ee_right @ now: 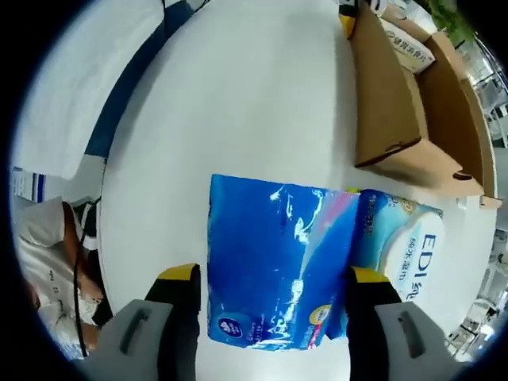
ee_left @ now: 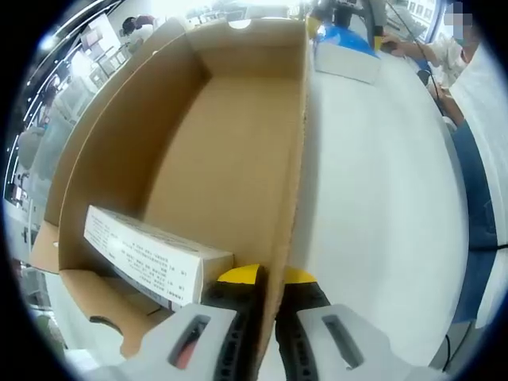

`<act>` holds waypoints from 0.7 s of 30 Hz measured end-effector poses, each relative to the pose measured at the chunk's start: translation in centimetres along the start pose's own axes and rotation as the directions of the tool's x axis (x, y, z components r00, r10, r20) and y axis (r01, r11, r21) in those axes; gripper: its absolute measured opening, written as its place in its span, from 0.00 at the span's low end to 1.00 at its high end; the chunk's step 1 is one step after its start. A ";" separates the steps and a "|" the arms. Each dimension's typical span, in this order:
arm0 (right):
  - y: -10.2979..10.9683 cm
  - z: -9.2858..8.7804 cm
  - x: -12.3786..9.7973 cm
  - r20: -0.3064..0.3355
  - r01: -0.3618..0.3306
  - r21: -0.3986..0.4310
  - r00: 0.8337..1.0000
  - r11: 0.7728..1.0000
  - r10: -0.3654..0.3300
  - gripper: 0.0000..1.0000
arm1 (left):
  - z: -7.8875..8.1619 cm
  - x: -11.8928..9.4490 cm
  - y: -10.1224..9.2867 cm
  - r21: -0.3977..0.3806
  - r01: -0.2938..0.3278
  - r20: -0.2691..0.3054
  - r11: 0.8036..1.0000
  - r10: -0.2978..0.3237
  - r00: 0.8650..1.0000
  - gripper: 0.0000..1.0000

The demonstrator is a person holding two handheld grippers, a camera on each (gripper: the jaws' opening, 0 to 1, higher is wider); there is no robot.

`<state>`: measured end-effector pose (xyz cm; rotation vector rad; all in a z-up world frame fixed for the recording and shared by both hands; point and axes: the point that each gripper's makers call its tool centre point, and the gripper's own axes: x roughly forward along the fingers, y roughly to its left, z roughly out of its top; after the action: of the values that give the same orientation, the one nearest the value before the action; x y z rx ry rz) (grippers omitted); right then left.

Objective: Operate the shoe box by opening the lid, removing the specified soft item, and placing it in the target area until the item is outside and the box remains undamaged.

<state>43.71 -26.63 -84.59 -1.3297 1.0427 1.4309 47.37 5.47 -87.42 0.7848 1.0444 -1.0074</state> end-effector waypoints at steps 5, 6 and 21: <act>-0.7 -0.2 0.6 -0.004 0.034 0.030 0.999 0.999 -0.034 0.64 | 0.0 0.1 0.1 0.002 -0.004 0.000 1.000 0.004 1.000 0.04; -0.7 -0.3 0.6 -0.005 0.034 0.030 0.999 0.999 -0.034 0.64 | 0.0 0.1 0.1 0.002 -0.003 0.000 1.000 0.003 1.000 0.04; -1.2 -0.3 0.6 0.005 0.037 0.035 0.999 0.999 -0.037 0.64 | -0.3 0.5 0.3 -0.001 -0.006 0.000 1.000 0.006 1.000 0.04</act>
<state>44.94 -26.62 -85.25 -1.3127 1.0298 1.3823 47.59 5.74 -87.94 0.7868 1.0420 -1.0022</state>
